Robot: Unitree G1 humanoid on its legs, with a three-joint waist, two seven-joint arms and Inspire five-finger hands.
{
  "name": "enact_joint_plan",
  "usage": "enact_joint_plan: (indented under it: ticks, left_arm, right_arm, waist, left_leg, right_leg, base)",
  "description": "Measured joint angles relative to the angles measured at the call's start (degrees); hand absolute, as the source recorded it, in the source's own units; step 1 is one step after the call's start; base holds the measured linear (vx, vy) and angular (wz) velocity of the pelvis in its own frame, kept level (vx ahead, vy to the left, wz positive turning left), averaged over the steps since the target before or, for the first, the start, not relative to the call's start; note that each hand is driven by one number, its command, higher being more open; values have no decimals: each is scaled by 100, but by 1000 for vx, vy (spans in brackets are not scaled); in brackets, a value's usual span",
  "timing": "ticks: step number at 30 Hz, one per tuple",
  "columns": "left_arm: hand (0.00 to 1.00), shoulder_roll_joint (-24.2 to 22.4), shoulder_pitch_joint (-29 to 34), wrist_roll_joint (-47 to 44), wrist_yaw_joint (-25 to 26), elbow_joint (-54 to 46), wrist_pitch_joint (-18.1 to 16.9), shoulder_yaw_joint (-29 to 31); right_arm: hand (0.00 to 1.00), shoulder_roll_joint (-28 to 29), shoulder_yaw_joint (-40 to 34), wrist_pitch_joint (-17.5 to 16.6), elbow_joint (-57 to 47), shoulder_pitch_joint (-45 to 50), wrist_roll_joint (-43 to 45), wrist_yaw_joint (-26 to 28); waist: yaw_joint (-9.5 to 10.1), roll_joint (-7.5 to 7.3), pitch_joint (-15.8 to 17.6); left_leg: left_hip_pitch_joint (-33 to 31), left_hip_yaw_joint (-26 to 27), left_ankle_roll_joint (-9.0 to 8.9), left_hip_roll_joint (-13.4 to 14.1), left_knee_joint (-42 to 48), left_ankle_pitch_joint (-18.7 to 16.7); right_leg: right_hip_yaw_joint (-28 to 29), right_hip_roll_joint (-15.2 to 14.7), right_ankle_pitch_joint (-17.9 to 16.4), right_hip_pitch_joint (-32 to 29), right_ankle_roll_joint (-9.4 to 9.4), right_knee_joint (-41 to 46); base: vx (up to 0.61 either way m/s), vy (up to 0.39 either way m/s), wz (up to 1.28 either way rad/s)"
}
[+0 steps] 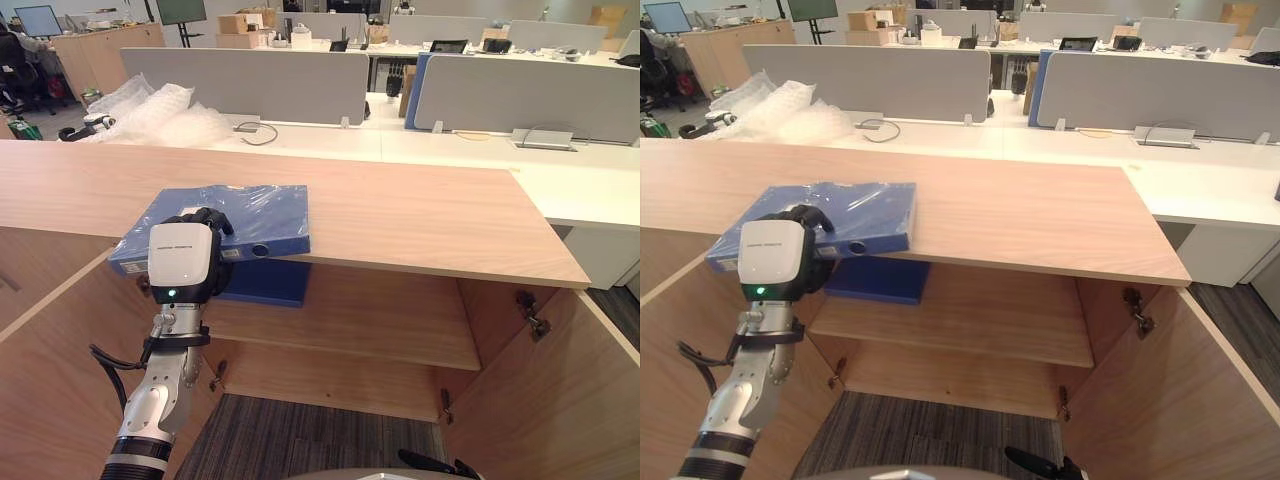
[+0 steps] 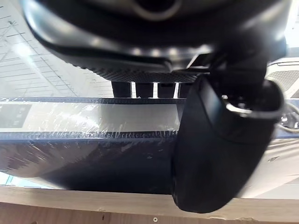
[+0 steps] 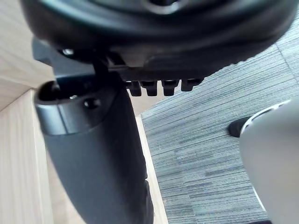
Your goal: Walk over to the cabinet, pick up the folder, carry it to the office cabinet, place the folder inside the office cabinet, then close the office cabinet door
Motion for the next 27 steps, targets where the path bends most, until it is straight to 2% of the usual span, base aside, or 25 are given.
enact_joint_plan:
  ticks: [4,6,8,11,15,19,21,27]
  left_arm:
    - [0,-231,88,-15,23,-219,53,133]
    - [0,-567,336,-205,-7,-697,112,183]
    - [0,-1015,790,-732,-3,-1485,10,158]
    - [0,-1266,1214,-1839,-27,-2270,-397,27]
    - [0,-1677,1459,-4003,-135,-3003,-981,-41]
    - [0,-1925,1470,-5153,-141,-3183,-1065,14]
    - [0,-2133,1516,-5992,-224,-3184,-1089,71]
    - [0,-2431,1597,-7648,-462,-3503,-1241,180]
  right_arm:
    - [100,21,-47,11,0,-34,2,-1]
    - [100,29,-44,11,-1,-57,2,-2]
    - [100,60,-48,12,2,-59,9,-30]
    - [100,67,-44,14,55,-59,15,-61]
    - [100,138,-13,-3,48,-70,29,-59]
    - [100,155,18,-1,48,-13,148,-59]
    - [100,153,124,0,42,80,240,-51]
    - [100,210,183,-11,-19,169,473,-14]
  waist:
    - [-48,24,56]
    - [-57,14,90]
    - [-48,-26,116]
    - [-26,-41,118]
    - [-4,-44,73]
    - [7,-95,9]
    - [50,-123,-17]
    - [62,-203,-77]
  left_leg:
    - [5,14,1,1,0,0]
    - [-12,37,5,10,4,-3]
    - [-21,114,7,17,29,-17]
    - [-20,150,9,23,31,-22]
    - [0,301,1,74,33,-44]
    - [-6,348,-15,126,40,-84]
    - [-5,397,-24,163,42,-91]
    - [7,528,-34,195,76,-80]
  right_leg:
    - [14,0,11,1,0,-4]
    - [57,2,33,-27,0,-7]
    - [128,2,44,-69,-2,-4]
    - [173,4,57,-96,-7,22]
    - [317,29,69,-180,-18,117]
    - [375,73,79,-219,-35,154]
    - [425,102,80,-246,-41,156]
    - [526,108,85,-330,-44,191]
  base:
    - [4,0,-1]
    - [18,4,-10]
    - [36,11,-14]
    - [27,5,-6]
    - [-8,6,-17]
    - [-36,-3,-10]
    - [-33,-6,-10]
    - [9,6,-12]
